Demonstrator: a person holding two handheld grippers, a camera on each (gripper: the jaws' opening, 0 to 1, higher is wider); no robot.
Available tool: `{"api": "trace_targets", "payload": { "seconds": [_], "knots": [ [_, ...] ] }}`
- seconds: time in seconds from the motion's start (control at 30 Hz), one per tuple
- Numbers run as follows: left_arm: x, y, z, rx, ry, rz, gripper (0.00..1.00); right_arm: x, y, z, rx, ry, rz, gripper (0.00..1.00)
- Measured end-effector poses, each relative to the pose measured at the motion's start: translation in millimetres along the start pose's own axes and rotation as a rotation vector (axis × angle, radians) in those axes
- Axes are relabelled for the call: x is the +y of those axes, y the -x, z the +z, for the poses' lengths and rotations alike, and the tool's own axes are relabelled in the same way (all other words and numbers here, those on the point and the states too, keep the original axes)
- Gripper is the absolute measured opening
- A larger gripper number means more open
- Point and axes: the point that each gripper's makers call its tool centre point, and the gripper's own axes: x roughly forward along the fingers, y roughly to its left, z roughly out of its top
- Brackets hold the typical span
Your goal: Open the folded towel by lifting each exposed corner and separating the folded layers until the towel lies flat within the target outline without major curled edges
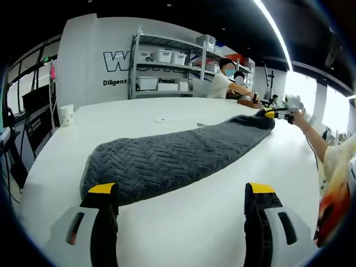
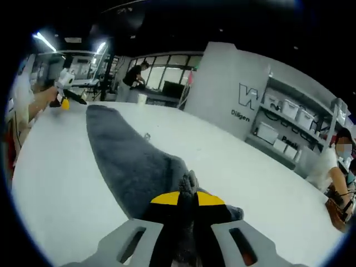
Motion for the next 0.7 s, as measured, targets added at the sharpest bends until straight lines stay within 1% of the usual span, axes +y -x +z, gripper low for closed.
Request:
{"api": "trace_targets", "payload": {
  "seconds": [0.1, 0.17, 0.33, 0.37, 0.53, 0.6, 0.7],
  "knots": [
    [-1.1, -0.7, -1.0, 0.002, 0.000, 0.002, 0.92, 11.5, 2.0, -8.1, 0.018, -0.007, 0.044, 0.02],
    [-2.5, -1.6, -2.1, 0.004, 0.001, 0.001, 0.92, 20.8, 2.6, -15.2, 0.046, -0.003, 0.076, 0.02],
    [-5.9, -3.6, -3.4, 0.007, 0.004, -0.007, 0.92, 27.7, -1.5, -36.5, 0.128, -0.004, 0.103, 0.02],
    [-6.1, -3.8, -3.3, 0.007, 0.003, -0.007, 0.92, 28.8, -3.0, -41.4, 0.145, 0.004, 0.104, 0.02],
    [-5.1, -3.6, -5.4, 0.014, 0.000, -0.003, 0.91, 33.0, -7.0, -54.3, 0.194, 0.041, 0.099, 0.03],
    [-4.5, -2.9, -6.7, 0.017, 0.000, -0.001, 0.91, 34.0, -7.5, -56.0, 0.200, 0.048, 0.098, 0.03],
    [-3.7, -1.5, -7.1, 0.016, 0.001, 0.000, 0.91, 31.8, -5.9, -53.8, 0.191, 0.044, 0.089, 0.04]
  ]
}}
